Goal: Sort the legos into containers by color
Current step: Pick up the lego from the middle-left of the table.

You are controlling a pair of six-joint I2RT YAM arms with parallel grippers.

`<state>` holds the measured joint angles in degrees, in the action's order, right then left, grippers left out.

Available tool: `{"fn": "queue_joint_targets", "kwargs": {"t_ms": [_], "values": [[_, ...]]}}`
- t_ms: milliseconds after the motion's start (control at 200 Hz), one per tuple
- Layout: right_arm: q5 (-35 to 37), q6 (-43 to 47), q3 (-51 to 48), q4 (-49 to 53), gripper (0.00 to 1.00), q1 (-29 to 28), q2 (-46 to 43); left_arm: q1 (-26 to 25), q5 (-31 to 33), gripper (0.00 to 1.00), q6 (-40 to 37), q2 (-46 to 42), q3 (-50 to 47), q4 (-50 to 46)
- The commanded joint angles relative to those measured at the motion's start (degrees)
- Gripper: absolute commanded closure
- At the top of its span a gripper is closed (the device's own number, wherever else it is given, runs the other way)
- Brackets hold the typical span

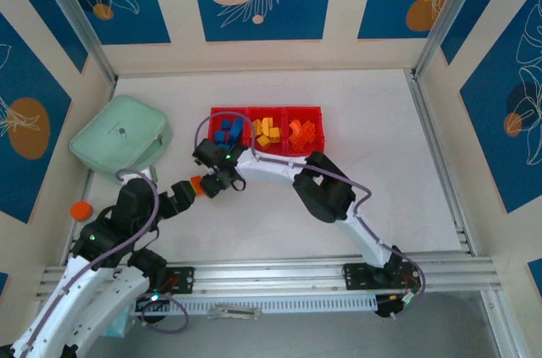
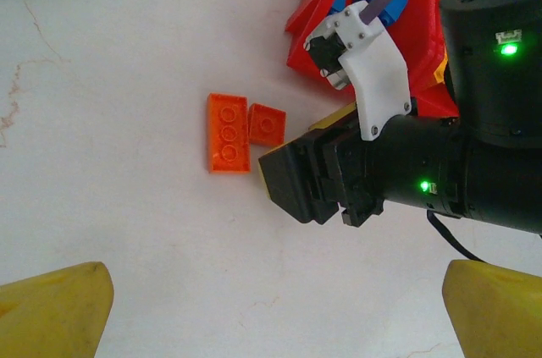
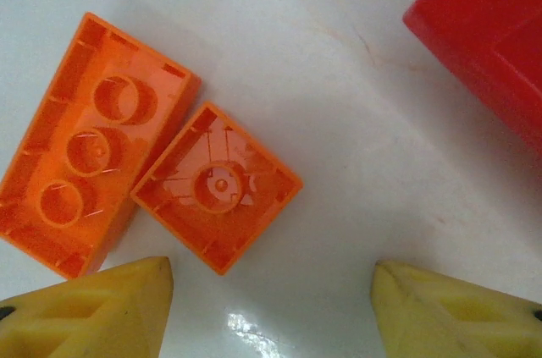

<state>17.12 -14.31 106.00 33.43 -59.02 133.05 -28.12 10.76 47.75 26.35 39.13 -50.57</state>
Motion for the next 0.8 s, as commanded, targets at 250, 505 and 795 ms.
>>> {"fn": "queue_joint_targets", "kwargs": {"t_ms": [250,505,795], "values": [[1.0,5.9,8.5,0.2,0.32,0.6,6.6,0.7,1.2,0.01,0.6,0.3,0.2,0.3],[0.2,8.0,12.4,1.7,0.37,0.8,9.4,0.7,0.6,0.01,0.6,0.7,-0.2,1.2],[0.9,8.2,9.8,1.0,0.57,-0.6,6.6,0.8,0.2,0.01,0.6,1.0,-0.6,2.0]]}}
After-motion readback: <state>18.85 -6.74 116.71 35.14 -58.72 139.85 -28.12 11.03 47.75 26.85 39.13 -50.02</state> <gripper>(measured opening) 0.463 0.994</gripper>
